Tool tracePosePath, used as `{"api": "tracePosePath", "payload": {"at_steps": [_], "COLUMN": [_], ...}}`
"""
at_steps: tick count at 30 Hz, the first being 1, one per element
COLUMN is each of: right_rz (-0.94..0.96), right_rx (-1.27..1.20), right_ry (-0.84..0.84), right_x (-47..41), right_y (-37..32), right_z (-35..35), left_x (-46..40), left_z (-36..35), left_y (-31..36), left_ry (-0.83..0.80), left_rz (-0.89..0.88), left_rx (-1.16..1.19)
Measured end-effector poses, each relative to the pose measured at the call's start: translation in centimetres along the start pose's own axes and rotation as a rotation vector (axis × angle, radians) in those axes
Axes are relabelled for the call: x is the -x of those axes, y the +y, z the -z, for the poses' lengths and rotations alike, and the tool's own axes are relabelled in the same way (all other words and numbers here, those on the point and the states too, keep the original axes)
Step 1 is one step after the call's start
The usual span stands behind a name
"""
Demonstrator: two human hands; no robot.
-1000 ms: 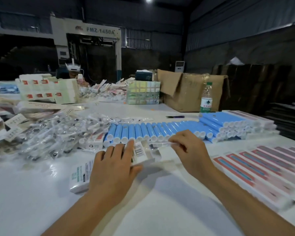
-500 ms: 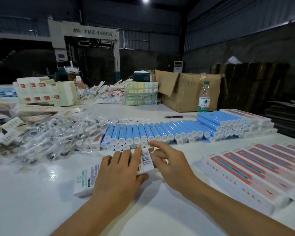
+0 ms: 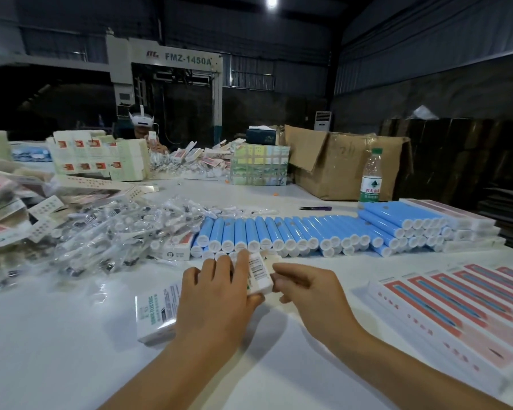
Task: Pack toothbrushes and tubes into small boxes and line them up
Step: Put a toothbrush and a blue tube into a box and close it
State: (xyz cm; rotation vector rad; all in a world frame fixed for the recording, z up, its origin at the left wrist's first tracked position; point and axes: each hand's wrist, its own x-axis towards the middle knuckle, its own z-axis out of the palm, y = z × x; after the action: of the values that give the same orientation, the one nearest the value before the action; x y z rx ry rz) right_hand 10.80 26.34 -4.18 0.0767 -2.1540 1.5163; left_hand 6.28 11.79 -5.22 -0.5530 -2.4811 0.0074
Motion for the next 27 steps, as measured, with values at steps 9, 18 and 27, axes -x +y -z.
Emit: {"api": "tracePosePath", "payload": {"at_steps": [9,18,27], "right_rz": [-0.156,-0.134,0.03], "right_rx": [0.016,0.053,0.308], "right_ry": [-0.063,-0.08,-0.129], "right_x": [-0.4,-0.2,-0.1], "right_y": [0.1,-0.4,0.1], "right_z": [-0.4,-0.5,-0.9], "left_x": [0.3,0.6,0.8], "left_z": [0.0,1.2,0.9], "left_y": [0.3,1.0,0.9], "left_ry": [-0.008,-0.059,0.064], "left_rz": [-0.047,-0.058,-0.102], "left_rx": [-0.011,-0.022,0.056]}}
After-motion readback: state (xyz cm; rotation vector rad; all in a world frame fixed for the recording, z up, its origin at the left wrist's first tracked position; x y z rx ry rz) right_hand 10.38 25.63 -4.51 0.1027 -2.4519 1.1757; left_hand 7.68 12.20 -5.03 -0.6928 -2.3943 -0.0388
